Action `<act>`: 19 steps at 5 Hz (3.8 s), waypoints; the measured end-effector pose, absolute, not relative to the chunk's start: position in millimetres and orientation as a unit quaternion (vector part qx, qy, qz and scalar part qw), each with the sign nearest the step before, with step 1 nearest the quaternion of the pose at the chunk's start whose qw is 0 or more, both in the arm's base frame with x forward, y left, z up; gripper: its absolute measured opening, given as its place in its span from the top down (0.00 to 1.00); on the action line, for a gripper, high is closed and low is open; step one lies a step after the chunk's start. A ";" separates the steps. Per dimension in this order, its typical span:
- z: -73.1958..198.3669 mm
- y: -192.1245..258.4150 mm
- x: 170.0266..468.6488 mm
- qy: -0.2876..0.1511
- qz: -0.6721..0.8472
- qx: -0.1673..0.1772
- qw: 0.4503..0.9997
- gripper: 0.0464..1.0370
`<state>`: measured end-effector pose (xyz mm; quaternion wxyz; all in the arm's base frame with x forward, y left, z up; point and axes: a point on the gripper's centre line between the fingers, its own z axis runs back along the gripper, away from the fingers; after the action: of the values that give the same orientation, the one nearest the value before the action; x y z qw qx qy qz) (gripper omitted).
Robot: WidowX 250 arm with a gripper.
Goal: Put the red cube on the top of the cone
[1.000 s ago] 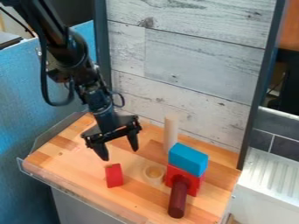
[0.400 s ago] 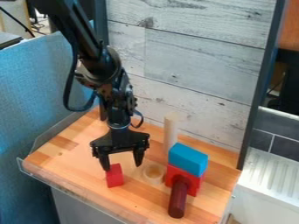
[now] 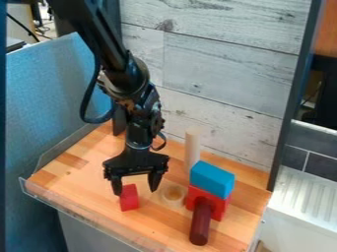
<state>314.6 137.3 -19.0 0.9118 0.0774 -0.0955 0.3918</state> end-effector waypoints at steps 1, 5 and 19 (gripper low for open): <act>-19.2 137.4 307.6 -0.071 0.407 0.075 0.908 0.04; -32.6 154.5 318.1 -0.058 0.421 0.087 0.901 0.39; 77.4 33.9 363.8 -0.129 0.205 0.082 0.967 0.48</act>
<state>363.8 33.9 77.4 0.9668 0.0817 -0.1287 0.2051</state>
